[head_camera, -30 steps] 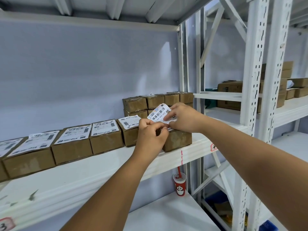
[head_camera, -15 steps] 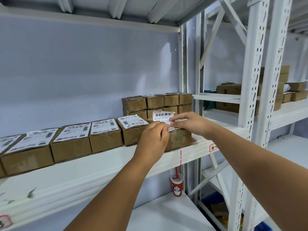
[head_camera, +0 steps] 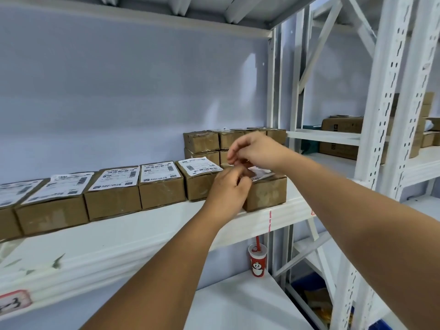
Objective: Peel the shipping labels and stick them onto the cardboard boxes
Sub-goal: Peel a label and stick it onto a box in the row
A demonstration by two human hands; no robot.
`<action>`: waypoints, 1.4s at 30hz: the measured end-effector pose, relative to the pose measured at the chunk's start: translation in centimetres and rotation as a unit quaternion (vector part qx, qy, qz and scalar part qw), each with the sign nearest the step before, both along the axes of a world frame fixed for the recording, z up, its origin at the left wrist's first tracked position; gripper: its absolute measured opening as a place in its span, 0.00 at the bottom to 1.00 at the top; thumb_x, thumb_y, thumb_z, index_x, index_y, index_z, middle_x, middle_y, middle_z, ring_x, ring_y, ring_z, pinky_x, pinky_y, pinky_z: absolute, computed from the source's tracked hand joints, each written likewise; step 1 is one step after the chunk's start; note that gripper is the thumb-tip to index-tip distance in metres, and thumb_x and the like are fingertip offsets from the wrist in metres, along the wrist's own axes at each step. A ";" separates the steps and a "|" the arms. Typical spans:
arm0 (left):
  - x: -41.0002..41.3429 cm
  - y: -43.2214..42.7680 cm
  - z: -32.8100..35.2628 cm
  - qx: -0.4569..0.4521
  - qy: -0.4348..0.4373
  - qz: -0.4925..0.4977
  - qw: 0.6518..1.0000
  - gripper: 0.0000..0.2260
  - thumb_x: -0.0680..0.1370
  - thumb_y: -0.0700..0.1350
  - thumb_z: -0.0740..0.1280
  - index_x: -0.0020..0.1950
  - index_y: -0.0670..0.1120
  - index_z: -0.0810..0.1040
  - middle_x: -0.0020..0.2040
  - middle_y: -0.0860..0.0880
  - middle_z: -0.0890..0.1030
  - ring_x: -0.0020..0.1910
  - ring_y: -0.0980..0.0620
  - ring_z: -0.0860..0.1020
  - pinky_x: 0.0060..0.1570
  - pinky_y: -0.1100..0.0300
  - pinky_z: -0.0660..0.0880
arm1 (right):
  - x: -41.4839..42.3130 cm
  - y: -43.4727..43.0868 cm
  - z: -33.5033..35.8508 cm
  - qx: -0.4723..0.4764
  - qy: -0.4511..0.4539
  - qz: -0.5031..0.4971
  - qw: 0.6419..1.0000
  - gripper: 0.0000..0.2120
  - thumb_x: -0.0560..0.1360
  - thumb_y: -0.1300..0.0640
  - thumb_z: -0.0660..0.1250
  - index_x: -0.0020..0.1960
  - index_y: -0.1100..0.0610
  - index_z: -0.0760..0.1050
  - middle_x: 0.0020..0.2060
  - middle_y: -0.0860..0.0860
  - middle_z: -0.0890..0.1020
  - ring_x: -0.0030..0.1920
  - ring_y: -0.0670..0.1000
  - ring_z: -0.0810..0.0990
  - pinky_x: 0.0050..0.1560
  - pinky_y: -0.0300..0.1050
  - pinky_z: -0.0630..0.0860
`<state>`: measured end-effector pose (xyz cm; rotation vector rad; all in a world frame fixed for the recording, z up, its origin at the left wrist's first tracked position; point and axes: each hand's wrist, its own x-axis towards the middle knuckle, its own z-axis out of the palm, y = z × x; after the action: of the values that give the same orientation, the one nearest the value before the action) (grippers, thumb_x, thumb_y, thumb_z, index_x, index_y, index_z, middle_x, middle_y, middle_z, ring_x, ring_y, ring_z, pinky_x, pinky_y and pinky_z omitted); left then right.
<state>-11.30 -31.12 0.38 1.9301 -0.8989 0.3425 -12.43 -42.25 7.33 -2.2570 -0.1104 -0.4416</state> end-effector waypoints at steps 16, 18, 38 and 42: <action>0.4 0.0 -0.5 -0.004 0.008 -0.044 0.999 0.17 0.76 0.48 0.55 0.55 0.51 0.81 0.61 0.49 0.76 0.65 0.52 0.68 0.68 0.57 0.61 | 1.3 0.1 1.6 -0.337 0.164 -0.015 0.927 0.28 0.69 0.74 0.53 0.61 0.55 0.79 0.56 0.52 0.82 0.54 0.54 0.79 0.43 0.42 0.74; 0.3 0.0 -0.5 -0.003 0.006 -0.045 0.999 0.19 0.74 0.49 0.54 0.55 0.51 0.81 0.60 0.49 0.76 0.64 0.52 0.67 0.68 0.58 0.60 | 1.3 0.3 1.5 -0.349 0.165 -0.023 0.922 0.28 0.70 0.73 0.53 0.63 0.56 0.77 0.58 0.53 0.81 0.57 0.55 0.78 0.47 0.44 0.75; 0.7 -0.3 -0.9 0.052 -0.044 -0.005 0.998 0.14 0.82 0.51 0.53 0.57 0.49 0.77 0.60 0.51 0.74 0.63 0.53 0.66 0.59 0.65 0.58 | -2.2 -7.5 -3.9 0.100 0.143 0.074 0.982 0.22 0.71 0.50 0.70 0.64 0.49 0.77 0.69 0.41 0.70 0.66 0.45 0.72 0.70 0.47 0.66; 0.6 -0.1 -0.7 0.044 -0.020 -0.016 0.999 0.13 0.81 0.52 0.56 0.56 0.51 0.77 0.59 0.53 0.73 0.62 0.54 0.66 0.58 0.64 0.59 | -2.7 -7.2 -4.8 0.183 0.128 0.095 0.970 0.19 0.75 0.57 0.67 0.66 0.51 0.75 0.70 0.41 0.69 0.66 0.47 0.71 0.64 0.44 0.70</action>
<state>-10.66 -31.25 -0.35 1.9938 -0.9848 0.3272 -15.17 -49.49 2.49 -1.8968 -0.0999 -0.0577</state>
